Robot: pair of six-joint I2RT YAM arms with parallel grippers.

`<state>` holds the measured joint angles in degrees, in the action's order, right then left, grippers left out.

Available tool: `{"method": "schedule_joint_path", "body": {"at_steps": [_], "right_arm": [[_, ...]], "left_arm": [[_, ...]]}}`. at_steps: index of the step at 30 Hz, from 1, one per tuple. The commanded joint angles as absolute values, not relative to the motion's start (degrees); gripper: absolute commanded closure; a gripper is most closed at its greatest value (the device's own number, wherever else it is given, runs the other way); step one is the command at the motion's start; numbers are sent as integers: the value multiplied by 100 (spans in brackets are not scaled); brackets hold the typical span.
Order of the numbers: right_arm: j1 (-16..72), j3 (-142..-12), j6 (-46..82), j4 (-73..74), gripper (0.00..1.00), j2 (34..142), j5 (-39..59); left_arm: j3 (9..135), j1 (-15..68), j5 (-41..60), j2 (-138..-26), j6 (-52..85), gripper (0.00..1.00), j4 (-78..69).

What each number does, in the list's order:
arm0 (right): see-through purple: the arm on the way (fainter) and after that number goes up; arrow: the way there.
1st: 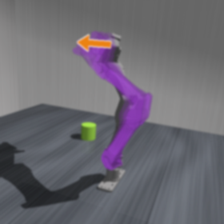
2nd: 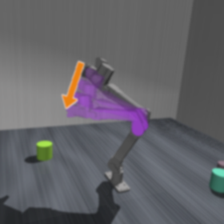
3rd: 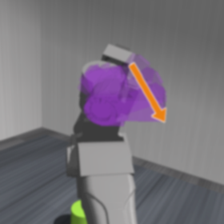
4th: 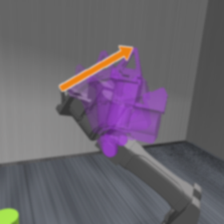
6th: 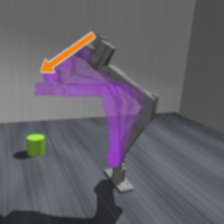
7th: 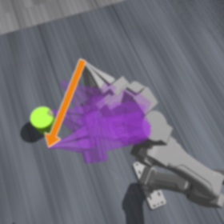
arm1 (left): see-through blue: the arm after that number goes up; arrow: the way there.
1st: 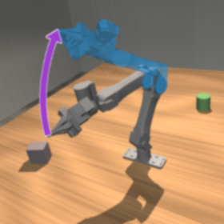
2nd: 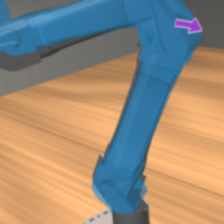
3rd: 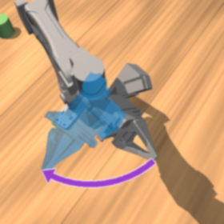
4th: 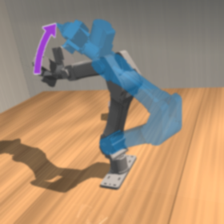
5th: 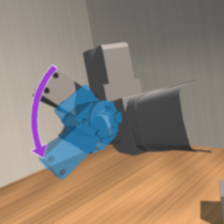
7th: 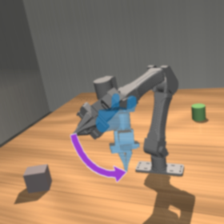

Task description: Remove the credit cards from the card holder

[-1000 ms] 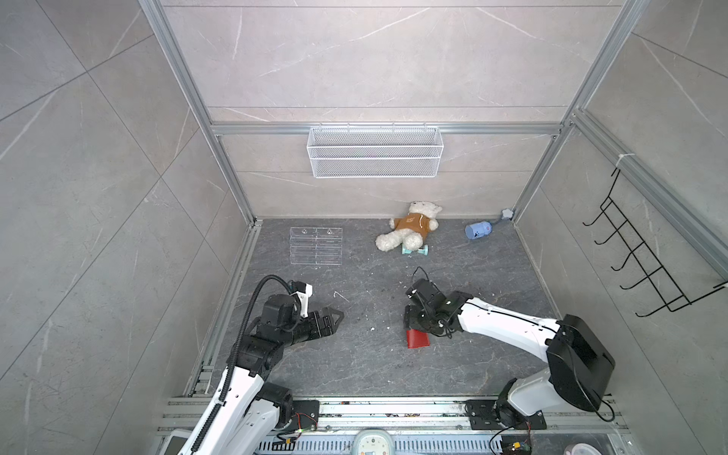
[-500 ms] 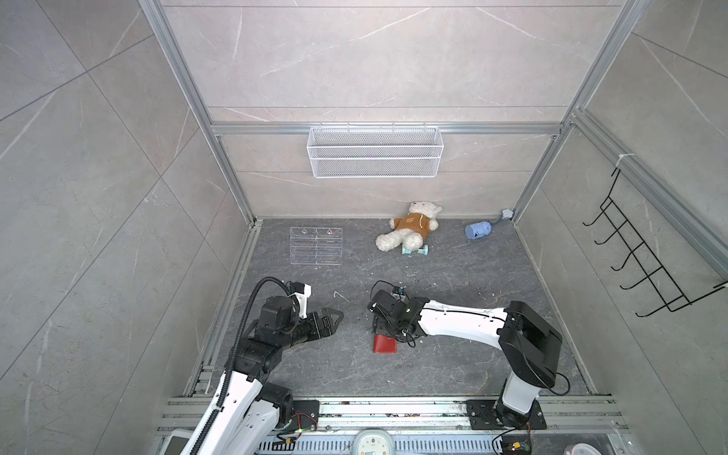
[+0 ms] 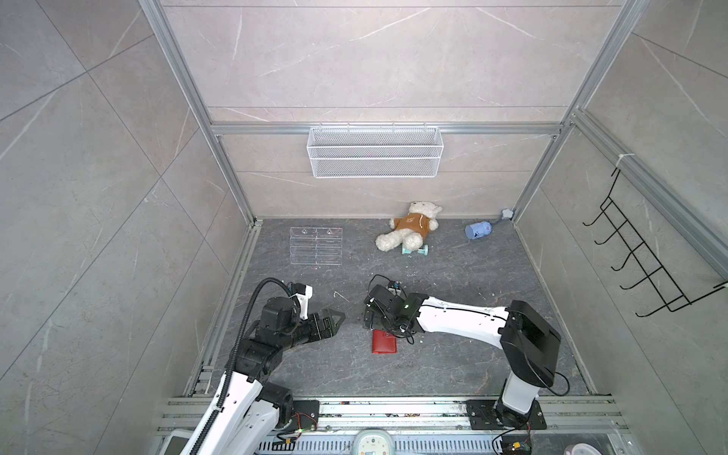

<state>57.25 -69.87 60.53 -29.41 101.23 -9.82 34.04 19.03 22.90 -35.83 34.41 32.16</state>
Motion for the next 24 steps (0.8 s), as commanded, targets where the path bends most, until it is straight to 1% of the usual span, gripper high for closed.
{"method": "schedule_joint_path", "body": {"at_steps": [1, 4, 7, 12, 14, 16, 18, 20, 23, 24], "right_arm": [[5655, -7098, 5564, -3305, 0, 9498, -1173], [5561, -7030, 5235, -3491, 0, 9103, -1169], [5381, -6799, 4947, -3467, 0, 8623, -958], [5069, -6243, 4550, -3035, 7, 7959, -154], [4982, -5886, 4531, -2581, 12, 7718, 338], [4949, -5589, 4544, -2272, 17, 7584, 628], [4948, -5441, 4511, -2197, 21, 7590, 739], [4953, -5394, 4478, -2262, 29, 7719, 773], [5003, -5423, 4480, -2373, 41, 8080, 788], [5049, -5488, 4460, -2456, 42, 8205, 721]], "left_arm": [[3286, 1926, 2647, -3526, 3709, 1, 2861], [3161, 1926, 2834, -3587, 3933, 2, 2595], [2961, 1974, 3238, -3800, 4317, 5, 1994], [2605, 2477, 3402, -4337, 4815, 7, 920], [2453, 2686, 3420, -4626, 5080, 9, 399], [2366, 2860, 3397, -4906, 5249, 11, 41], [2359, 2997, 3330, -5170, 5301, 13, -82], [2364, 3119, 3242, -5374, 5300, 17, -160], [2402, 3377, 3089, -5624, 5273, 19, -294], [2430, 3460, 3048, -5723, 5251, 19, -331]]}}
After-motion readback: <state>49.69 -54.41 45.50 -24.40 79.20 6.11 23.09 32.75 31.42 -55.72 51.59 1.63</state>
